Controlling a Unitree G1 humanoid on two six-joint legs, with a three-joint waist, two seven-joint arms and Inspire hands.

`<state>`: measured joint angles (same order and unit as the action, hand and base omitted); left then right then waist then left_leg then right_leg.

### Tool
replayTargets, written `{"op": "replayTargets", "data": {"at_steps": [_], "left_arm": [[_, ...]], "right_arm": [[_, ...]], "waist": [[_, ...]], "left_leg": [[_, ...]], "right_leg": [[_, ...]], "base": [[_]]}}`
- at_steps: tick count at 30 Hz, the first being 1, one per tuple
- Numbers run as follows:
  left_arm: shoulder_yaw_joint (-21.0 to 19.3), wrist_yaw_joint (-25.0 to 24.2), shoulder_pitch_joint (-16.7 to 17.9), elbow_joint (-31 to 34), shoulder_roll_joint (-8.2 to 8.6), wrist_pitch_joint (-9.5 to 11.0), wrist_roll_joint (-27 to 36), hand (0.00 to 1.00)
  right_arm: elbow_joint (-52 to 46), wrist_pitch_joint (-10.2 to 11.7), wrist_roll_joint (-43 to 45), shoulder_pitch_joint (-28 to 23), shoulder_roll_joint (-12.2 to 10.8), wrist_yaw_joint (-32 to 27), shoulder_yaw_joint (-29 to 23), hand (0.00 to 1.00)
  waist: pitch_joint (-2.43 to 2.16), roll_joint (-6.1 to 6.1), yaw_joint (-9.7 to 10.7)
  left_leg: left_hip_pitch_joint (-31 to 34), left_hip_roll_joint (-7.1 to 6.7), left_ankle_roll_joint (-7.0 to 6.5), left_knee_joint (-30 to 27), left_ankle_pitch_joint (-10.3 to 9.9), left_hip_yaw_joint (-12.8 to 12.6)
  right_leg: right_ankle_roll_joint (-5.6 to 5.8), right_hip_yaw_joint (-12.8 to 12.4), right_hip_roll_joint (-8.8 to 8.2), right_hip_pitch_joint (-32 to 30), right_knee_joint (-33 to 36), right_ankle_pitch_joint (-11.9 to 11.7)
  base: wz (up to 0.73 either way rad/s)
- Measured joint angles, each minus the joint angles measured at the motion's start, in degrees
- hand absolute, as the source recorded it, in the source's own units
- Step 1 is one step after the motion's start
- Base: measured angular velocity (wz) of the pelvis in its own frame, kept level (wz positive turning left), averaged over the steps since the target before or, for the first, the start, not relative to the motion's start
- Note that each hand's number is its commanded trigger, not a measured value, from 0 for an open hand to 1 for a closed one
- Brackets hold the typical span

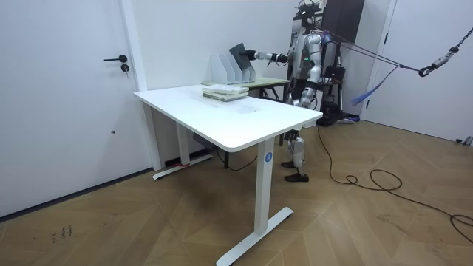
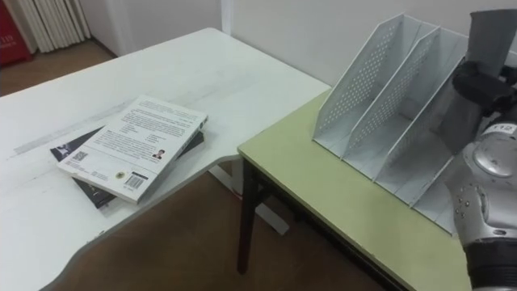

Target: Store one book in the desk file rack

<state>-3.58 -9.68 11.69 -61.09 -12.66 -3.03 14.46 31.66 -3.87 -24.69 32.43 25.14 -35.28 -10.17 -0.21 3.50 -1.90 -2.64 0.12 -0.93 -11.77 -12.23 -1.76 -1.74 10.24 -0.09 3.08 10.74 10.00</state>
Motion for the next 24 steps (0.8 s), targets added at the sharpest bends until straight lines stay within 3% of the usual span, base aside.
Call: {"op": "replayTargets", "data": {"at_steps": [4,5,6,13,24], "left_arm": [[-0.1,-0.1,0.1,0.3,0.00,-1.1,1.4,0.00],[-0.2,0.0,0.2,0.4,0.01,-1.5,1.6,0.00],[-0.3,0.0,0.3,0.5,0.01,-1.7,1.7,0.00],[-0.8,0.1,0.5,1.0,-0.01,-3.5,1.6,0.00],[-1.6,0.2,1.4,1.5,-0.21,-4.2,1.6,0.00]], "right_arm": [[4.4,-0.1,0.0,2.5,0.4,1.0,-0.1,1.00],[5.0,-0.4,0.0,2.7,0.7,1.1,-0.1,0.88],[5.4,-0.8,0.0,3.1,0.7,1.1,-0.1,0.00],[6.2,-3.3,-2.6,5.1,2.3,1.2,-0.1,0.00],[6.2,-3.8,-6.6,7.0,3.4,4.3,-0.1,0.00]], "waist": [[0.03,-0.38,0.0],[0.06,-0.44,0.0],[0.07,-0.49,0.0],[-0.13,-0.83,0.0],[-0.42,-0.76,-0.2]], "left_leg": [[0.0,-0.01,-0.01,0.0,0.0,0.1],[0.1,-0.02,0.00,0.0,0.0,0.2],[0.2,-0.03,-0.01,0.0,0.0,0.3],[0.2,-0.25,-0.12,0.0,0.2,0.4],[0.1,-0.56,-0.31,-0.4,0.4,0.9]], "right_leg": [[0.00,0.0,-0.02,0.1,0.0,0.0],[0.00,0.1,-0.03,0.1,0.0,0.0],[0.00,0.1,-0.03,0.1,0.1,0.0],[0.03,0.7,-0.37,0.0,0.1,0.0],[0.12,1.4,-0.73,0.3,0.2,0.0]], "base": [[0.00],[0.00],[0.00],[0.00],[0.03]]}}
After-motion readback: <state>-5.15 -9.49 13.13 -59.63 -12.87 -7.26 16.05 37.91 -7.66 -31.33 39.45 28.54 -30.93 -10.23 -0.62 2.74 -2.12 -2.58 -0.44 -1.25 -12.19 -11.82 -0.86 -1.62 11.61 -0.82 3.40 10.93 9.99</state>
